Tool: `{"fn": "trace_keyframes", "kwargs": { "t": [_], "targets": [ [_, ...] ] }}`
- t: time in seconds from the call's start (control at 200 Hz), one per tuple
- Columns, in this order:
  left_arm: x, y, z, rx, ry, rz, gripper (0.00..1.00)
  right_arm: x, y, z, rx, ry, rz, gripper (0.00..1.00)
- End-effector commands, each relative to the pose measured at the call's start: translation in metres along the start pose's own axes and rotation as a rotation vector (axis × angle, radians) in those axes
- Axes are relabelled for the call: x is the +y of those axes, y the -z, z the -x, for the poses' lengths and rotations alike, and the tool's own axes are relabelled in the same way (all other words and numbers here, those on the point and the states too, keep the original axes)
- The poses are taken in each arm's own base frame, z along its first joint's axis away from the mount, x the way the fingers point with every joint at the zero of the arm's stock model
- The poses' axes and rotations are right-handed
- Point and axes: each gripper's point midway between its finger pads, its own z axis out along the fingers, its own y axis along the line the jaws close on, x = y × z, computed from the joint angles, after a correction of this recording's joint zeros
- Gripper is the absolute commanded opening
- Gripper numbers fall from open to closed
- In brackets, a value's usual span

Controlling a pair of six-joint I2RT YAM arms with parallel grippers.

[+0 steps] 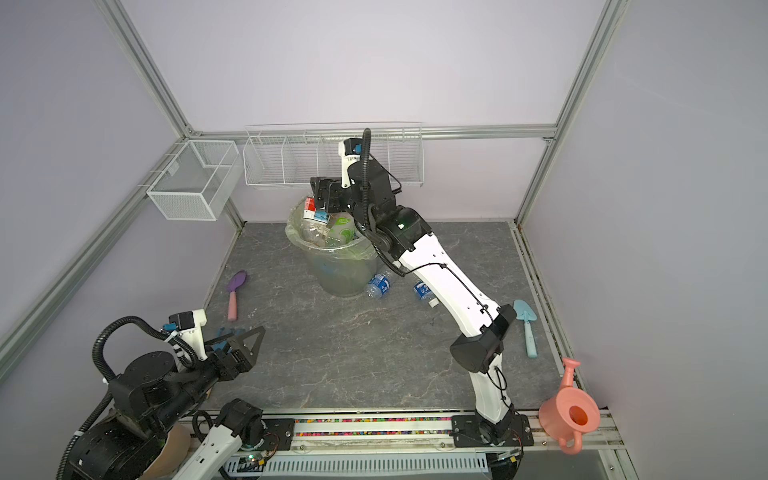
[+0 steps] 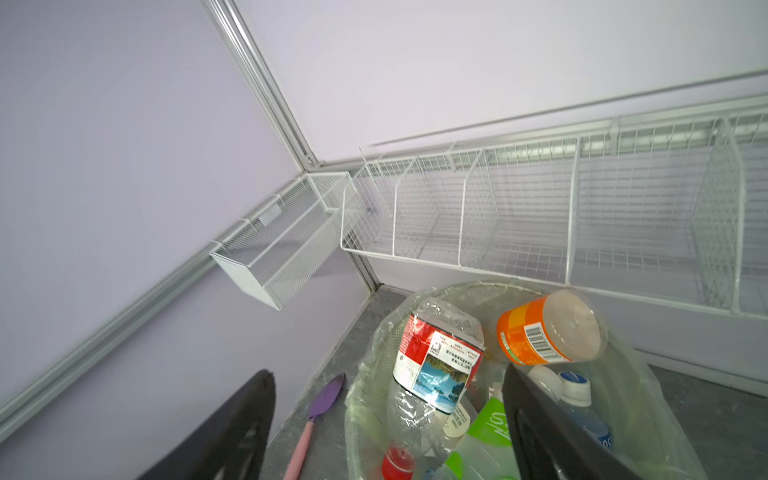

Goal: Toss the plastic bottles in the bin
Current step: 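Open the right gripper to drop the red-cap bottle into the bin, then move the right gripper down to the blue-label bottle beside the bin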

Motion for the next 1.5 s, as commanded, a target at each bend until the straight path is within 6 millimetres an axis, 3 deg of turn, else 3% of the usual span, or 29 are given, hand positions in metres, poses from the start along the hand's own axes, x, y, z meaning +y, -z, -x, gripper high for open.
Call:
{"fn": "trace_keyframes", "kwargs": {
  "t": [0.0, 0.4, 0.615, 0.84, 1.175, 1.35, 1.495],
  "targets": [
    [0.000, 0.002, -0.001, 0.011, 0.005, 0.000, 0.98, -0.004, 0.007, -0.008, 0.015, 0.043, -0.025, 0.88],
    [-0.006, -0.007, -0.001, 0.025, 0.010, -0.021, 0.98, -0.036, 0.077, 0.000, -0.040, 0.084, -0.137, 0.88],
    [-0.009, -0.012, -0.002, 0.039, 0.012, -0.030, 0.98, -0.064, 0.114, -0.011, -0.058, 0.094, -0.220, 0.88],
    [-0.015, -0.024, -0.003, 0.066, 0.013, -0.041, 0.98, -0.103, 0.139, -0.039, 0.018, 0.106, -0.330, 0.88],
    [-0.025, -0.050, -0.012, 0.131, 0.035, -0.081, 0.98, -0.179, 0.171, -0.087, 0.138, 0.067, -0.500, 0.88],
    [-0.026, -0.057, -0.016, 0.152, 0.042, -0.089, 0.97, -0.203, 0.169, -0.117, 0.267, 0.116, -0.543, 0.88],
    [-0.026, -0.064, -0.025, 0.174, 0.063, -0.104, 0.97, -0.212, 0.156, -0.144, 0.395, 0.161, -0.525, 0.88]
  ]
}}
